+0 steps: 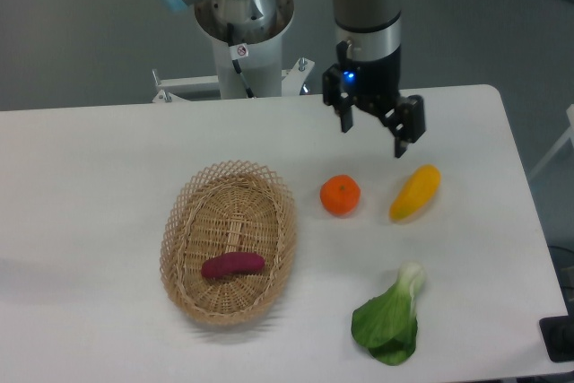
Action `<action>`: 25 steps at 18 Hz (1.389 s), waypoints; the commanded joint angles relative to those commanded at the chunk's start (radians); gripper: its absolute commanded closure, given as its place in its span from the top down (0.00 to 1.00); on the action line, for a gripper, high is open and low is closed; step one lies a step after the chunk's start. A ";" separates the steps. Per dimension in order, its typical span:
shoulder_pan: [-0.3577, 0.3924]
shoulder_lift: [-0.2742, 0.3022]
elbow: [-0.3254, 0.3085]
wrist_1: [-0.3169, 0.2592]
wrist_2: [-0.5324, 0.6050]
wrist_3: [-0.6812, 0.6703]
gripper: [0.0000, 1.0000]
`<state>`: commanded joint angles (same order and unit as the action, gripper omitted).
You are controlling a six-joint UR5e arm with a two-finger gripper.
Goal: Pick up the sweet potato from the basket
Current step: 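Move the open gripper over the wicker basket, then lower the gripper into the basket around the purple sweet potato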
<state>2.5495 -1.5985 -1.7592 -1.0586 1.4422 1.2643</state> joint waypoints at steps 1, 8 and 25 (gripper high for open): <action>-0.009 0.018 -0.018 0.008 -0.006 -0.053 1.00; -0.155 -0.052 -0.029 0.084 -0.005 -0.316 1.00; -0.316 -0.360 0.021 0.178 0.029 -0.088 1.00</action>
<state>2.2336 -1.9587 -1.7380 -0.8805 1.4709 1.1765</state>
